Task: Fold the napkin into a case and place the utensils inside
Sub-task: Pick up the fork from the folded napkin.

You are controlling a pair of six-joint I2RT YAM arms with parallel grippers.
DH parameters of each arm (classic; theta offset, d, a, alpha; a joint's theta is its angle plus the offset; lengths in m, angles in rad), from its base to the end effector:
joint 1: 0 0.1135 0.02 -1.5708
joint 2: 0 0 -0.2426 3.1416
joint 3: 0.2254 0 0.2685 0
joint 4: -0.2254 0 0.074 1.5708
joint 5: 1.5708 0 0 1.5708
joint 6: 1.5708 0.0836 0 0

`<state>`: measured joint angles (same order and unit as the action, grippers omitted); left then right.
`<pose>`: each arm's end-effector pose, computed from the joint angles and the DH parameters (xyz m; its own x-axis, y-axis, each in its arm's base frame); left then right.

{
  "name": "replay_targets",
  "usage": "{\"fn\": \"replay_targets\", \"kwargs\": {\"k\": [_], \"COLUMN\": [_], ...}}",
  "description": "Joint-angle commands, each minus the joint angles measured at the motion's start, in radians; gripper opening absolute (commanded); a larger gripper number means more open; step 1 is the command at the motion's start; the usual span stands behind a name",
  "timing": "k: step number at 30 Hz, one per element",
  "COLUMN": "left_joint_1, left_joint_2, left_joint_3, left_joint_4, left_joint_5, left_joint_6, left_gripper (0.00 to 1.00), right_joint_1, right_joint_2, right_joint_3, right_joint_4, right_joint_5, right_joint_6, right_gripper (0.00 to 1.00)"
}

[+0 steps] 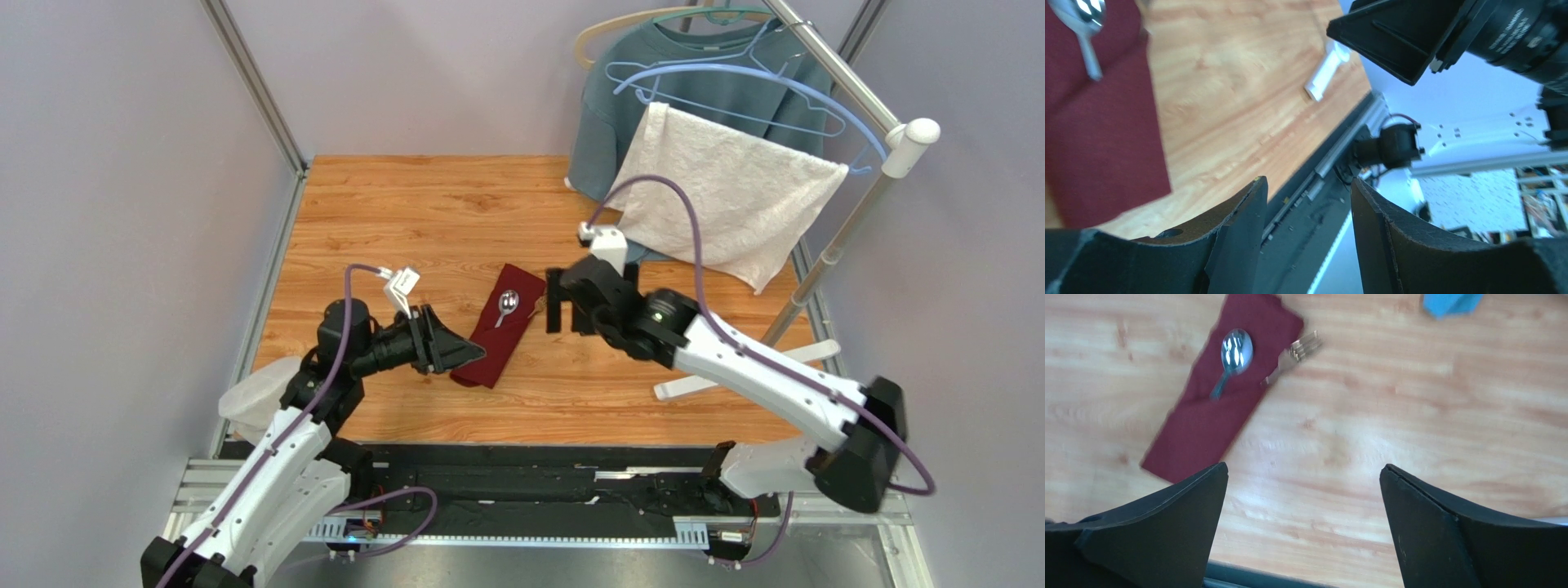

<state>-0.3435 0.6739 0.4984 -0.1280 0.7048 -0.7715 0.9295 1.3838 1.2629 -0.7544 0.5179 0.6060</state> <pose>0.1983 -0.1285 0.2371 -0.7865 -0.2827 -0.5491 0.4050 0.4351 -0.8041 0.2341 0.2444 0.2673 -0.6660 -0.0648 -0.7432 -0.1547 0.9866 0.0526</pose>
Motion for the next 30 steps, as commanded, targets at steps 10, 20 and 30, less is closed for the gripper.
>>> {"fn": "replay_targets", "kwargs": {"k": [10, 20, 30], "left_joint_1": [-0.103, -0.101, -0.101], "left_joint_2": [0.275, 0.406, 0.513], "left_joint_3": [-0.032, 0.065, 0.037], "left_joint_4": [0.042, -0.035, 0.041], "left_joint_5": [-0.156, -0.263, -0.251], "left_joint_6": [-0.058, 0.083, 0.1], "left_gripper": [0.22, 0.17, 0.14], "right_joint_1": [-0.231, -0.348, -0.345], "right_joint_2": [0.125, 0.543, 0.658], "right_joint_3": [-0.176, 0.127, 0.188], "right_joint_4": [0.309, 0.363, 0.276], "right_joint_5": [-0.242, -0.369, -0.34], "right_joint_6": [0.264, 0.264, 0.547], "right_gripper": [0.85, 0.66, 0.45]}}
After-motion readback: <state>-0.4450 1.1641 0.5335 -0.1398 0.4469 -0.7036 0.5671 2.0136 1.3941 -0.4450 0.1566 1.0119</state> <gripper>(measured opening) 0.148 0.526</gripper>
